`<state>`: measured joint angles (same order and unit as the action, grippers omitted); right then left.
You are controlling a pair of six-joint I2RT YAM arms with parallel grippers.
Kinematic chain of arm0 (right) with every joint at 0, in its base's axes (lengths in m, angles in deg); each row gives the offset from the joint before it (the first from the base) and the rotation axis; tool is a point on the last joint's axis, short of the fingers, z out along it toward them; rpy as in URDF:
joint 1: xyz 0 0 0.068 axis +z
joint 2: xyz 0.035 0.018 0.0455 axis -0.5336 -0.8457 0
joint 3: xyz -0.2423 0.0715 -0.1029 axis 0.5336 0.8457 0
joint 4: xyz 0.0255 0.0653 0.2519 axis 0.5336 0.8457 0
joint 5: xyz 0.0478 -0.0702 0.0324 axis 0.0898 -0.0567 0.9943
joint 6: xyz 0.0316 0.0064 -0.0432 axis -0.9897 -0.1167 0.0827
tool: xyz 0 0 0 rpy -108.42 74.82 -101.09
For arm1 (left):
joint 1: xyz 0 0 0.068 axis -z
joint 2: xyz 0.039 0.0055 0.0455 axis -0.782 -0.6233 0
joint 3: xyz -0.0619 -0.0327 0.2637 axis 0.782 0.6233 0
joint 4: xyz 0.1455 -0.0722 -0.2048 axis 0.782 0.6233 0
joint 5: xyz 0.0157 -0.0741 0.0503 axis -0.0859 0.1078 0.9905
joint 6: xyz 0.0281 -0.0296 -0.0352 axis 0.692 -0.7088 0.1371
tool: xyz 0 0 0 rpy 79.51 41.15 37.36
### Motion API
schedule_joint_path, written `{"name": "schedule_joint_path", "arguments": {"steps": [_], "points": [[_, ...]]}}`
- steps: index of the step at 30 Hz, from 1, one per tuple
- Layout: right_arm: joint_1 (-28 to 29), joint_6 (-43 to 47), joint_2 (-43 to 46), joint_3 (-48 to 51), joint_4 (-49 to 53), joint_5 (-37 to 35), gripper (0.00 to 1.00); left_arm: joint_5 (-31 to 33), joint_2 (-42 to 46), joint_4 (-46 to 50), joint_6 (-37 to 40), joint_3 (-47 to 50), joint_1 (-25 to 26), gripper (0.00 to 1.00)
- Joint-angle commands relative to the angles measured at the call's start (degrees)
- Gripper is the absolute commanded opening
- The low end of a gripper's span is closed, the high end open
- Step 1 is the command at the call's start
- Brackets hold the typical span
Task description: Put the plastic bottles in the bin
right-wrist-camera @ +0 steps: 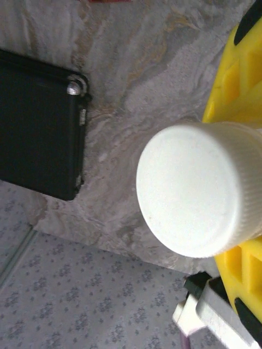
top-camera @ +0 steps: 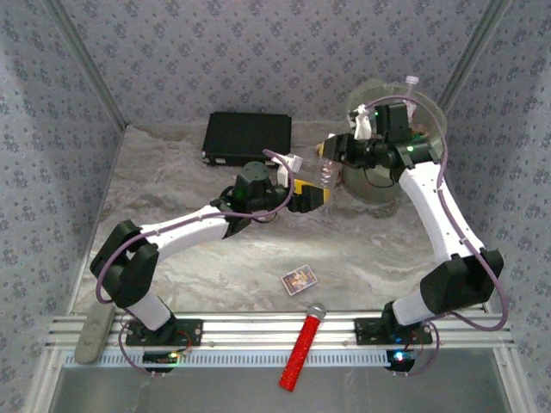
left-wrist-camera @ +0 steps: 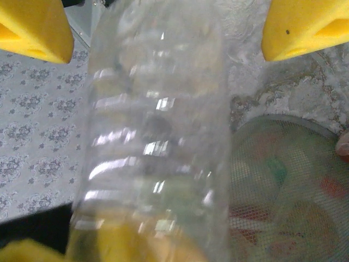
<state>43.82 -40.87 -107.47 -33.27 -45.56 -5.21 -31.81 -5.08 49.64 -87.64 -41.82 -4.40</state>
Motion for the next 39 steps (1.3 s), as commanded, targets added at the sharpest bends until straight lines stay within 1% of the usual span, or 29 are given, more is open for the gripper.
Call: {"name": "schedule_joint_path", "arguments": {"steps": [1, 4, 6, 9, 13, 16, 20, 23, 36, 39], "points": [[-2.98, 4.05, -0.20, -7.24, 3.80, -1.63, 0.38, 0.37, 3.20, 0.17, 1.75, -0.25, 0.26, 0.90], [-7.25, 6.97, -0.42, -13.58, 6.01, -4.32, 0.38, 1.94, 5.00, 3.99, 3.17, 0.99, 0.26, 0.91], [-10.31, 9.16, 0.06, -16.95, 6.29, -10.13, 0.38, 3.50, 6.13, 6.01, 3.68, 2.47, 0.26, 0.91], [-14.25, 10.88, 0.57, -19.61, 3.23, -18.76, 0.38, 4.69, 7.44, 6.79, 3.38, 4.82, 0.30, 0.91], [-20.11, 11.92, -1.02, -21.41, -1.26, -25.41, 0.38, 5.78, 7.96, 6.83, 2.64, 7.27, 0.26, 0.91], [-22.03, 13.39, -3.28, -21.86, -3.09, -30.17, 0.38, 6.20, 8.14, 7.15, 2.31, 8.14, 0.32, 0.91], [-23.75, 13.80, -8.18, -24.93, -0.66, -30.48, 0.38, 7.30, 8.68, 7.76, 2.22, 8.81, 0.32, 0.91], [-24.39, 13.47, -11.44, -26.58, 1.92, -29.25, 0.38, 7.82, 8.92, 8.71, 2.47, 8.78, 0.26, 0.91], [-24.28, 16.51, -25.47, -34.33, 14.67, -30.05, 0.39, 8.79, 8.89, 10.37, 2.11, 8.94, 0.30, 0.91], [-24.07, 16.85, -28.01, -34.74, 15.32, -29.94, 0.39, 8.97, 8.73, 10.46, 2.05, 8.91, 0.26, 0.91]]}}
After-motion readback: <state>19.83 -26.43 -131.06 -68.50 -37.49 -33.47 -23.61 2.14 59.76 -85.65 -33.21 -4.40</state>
